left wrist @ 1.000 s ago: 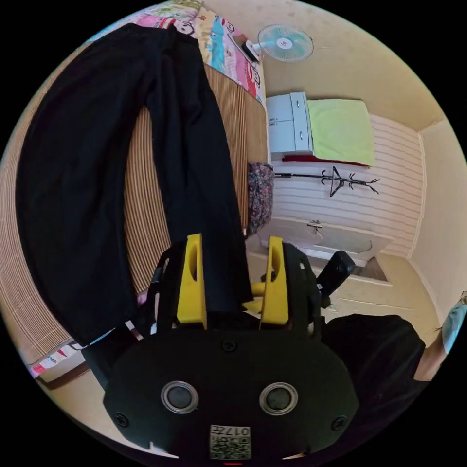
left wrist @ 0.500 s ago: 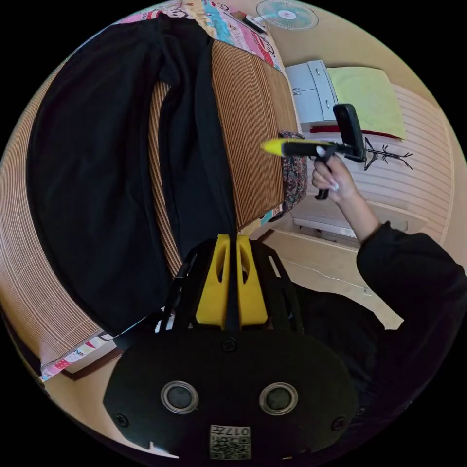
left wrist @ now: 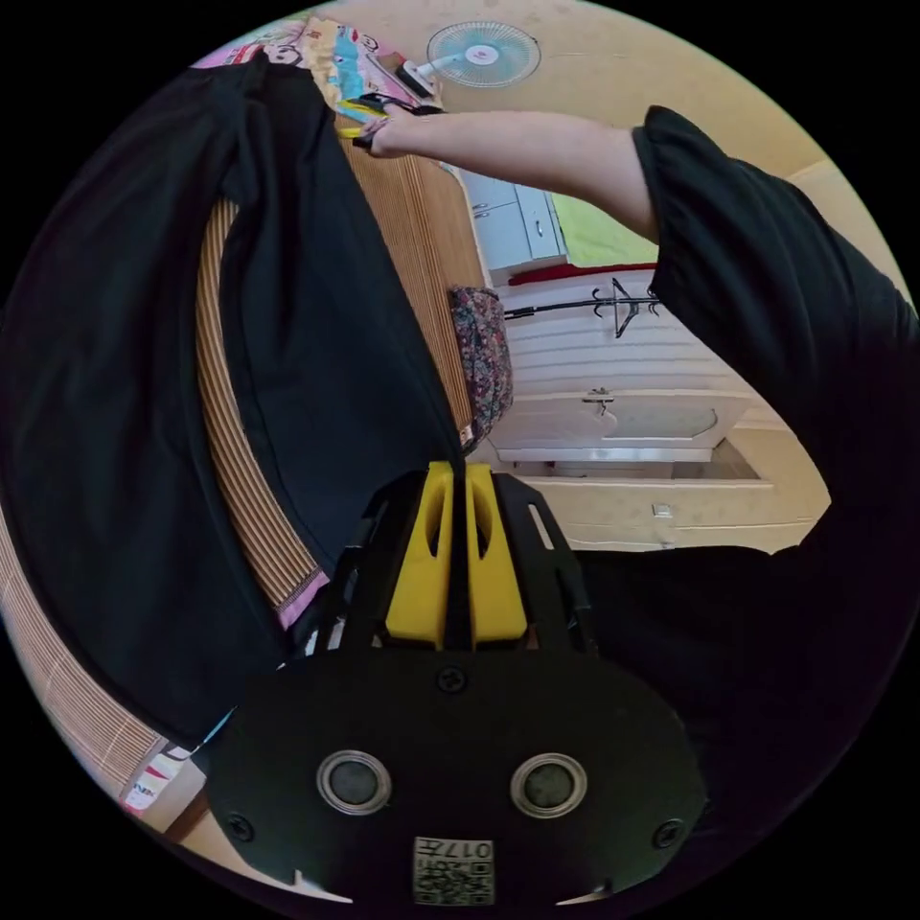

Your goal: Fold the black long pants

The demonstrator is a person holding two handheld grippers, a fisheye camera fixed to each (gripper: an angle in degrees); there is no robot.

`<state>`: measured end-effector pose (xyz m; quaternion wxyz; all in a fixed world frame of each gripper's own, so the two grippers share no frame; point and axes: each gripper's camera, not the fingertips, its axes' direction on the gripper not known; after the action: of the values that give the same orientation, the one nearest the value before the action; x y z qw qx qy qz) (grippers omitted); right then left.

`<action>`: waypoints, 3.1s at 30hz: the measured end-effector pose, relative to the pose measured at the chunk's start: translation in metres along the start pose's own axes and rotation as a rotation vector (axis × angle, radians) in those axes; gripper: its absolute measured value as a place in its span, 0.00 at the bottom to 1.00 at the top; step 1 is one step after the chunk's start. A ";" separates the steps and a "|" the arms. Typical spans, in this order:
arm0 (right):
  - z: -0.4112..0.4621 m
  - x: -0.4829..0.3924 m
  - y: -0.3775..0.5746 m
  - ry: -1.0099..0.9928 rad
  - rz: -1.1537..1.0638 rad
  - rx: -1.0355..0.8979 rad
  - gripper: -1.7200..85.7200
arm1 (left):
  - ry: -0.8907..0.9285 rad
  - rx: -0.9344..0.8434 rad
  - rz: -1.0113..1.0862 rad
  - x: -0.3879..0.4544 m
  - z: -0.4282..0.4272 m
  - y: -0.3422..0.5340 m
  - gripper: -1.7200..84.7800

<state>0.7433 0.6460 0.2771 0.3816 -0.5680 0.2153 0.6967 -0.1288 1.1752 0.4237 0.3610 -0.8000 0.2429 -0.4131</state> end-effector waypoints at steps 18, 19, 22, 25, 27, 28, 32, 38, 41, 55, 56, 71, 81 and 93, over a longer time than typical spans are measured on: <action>0.309 -0.293 0.217 0.587 -1.033 0.142 0.05 | 0.084 0.385 -0.395 -0.137 -0.139 0.165 0.01; 0.328 -0.291 0.216 0.580 -1.003 0.103 0.05 | 0.027 0.410 -0.461 -0.153 -0.149 0.175 0.01; 0.411 -0.257 0.206 0.611 -0.803 -0.101 0.05 | -0.106 0.377 -0.545 -0.190 -0.161 0.188 0.01; 0.413 -0.249 0.213 0.590 -0.751 -0.039 0.05 | -0.071 0.322 -0.561 -0.214 -0.160 0.192 0.01; 0.389 -0.256 0.233 0.548 -0.756 0.104 0.05 | -0.047 0.334 -0.521 -0.211 -0.161 0.194 0.01; 0.379 -0.259 0.249 0.517 -0.793 0.178 0.05 | -0.049 0.342 -0.469 -0.203 -0.162 0.194 0.01; 0.398 -0.254 0.278 0.447 -0.903 0.133 0.06 | -0.130 0.264 -0.412 -0.197 -0.153 0.193 0.01; 0.389 -0.208 0.301 0.330 -0.900 -0.014 0.08 | -0.081 0.266 -0.465 -0.227 -0.161 0.203 0.01; 0.318 -0.171 0.339 0.198 -0.960 -0.064 0.09 | -0.050 0.273 -0.453 -0.231 -0.167 0.206 0.01; 0.141 0.067 0.527 0.218 -0.579 -0.407 0.16 | -0.075 0.120 -0.395 -0.235 -0.191 0.190 0.01; 0.146 0.078 0.537 0.197 -0.563 -0.460 0.14 | -0.064 0.110 -0.396 -0.237 -0.193 0.189 0.01; 0.015 0.098 0.575 0.176 -0.360 -0.412 0.06 | 0.051 -0.003 -0.396 -0.252 -0.206 0.213 0.04; -0.045 0.072 0.448 -0.093 -0.341 -0.157 0.12 | 0.020 0.126 -0.364 -0.248 -0.251 0.204 0.10; -0.085 0.041 0.249 -0.329 -0.153 0.005 0.09 | -0.076 0.079 -0.324 -0.227 -0.223 0.192 0.06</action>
<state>0.6006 0.4422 0.1827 0.4649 -0.4604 0.1078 0.7485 -0.4554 1.1276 0.2531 0.3297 -0.8290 0.0807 -0.4445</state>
